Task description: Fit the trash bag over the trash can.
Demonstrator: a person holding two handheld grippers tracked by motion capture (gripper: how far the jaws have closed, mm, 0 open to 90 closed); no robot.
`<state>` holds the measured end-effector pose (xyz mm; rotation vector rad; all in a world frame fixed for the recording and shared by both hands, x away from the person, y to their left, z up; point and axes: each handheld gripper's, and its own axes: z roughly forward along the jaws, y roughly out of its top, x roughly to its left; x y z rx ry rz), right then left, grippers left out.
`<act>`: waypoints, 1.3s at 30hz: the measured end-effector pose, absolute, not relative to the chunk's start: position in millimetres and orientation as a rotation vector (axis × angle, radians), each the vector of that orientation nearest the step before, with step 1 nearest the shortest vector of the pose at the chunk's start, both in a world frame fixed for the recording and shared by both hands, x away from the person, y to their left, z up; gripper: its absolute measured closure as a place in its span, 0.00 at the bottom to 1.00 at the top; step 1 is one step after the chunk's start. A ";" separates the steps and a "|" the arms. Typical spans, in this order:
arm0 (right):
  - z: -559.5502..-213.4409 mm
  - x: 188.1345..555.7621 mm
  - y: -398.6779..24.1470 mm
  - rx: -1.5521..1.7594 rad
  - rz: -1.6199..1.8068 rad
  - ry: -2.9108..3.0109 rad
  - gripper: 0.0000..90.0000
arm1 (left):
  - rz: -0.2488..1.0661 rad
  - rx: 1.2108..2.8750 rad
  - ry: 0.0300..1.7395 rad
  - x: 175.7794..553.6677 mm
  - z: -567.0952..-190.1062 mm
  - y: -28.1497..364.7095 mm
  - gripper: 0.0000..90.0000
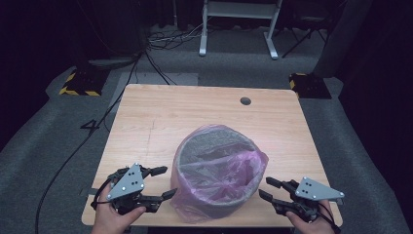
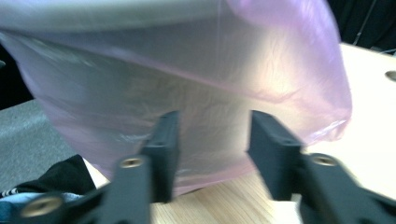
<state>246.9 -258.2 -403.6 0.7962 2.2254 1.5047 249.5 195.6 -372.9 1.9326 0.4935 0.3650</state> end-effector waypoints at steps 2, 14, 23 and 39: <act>-394.1 244.5 -260.0 0.782 1.526 2.206 0.44 | 0.369 1.929 0.496 249.4 -371.5 195.3 0.37; -340.0 266.4 -257.2 0.722 1.539 2.158 0.47 | 0.398 1.906 0.497 260.9 -348.0 188.8 0.37; -333.3 289.7 -236.3 0.710 1.511 2.288 0.95 | 0.393 1.909 0.473 265.0 -342.9 181.0 0.37; -319.0 343.1 -193.1 0.548 1.480 2.280 1.00 | 0.381 1.932 0.461 269.8 -339.8 172.2 0.34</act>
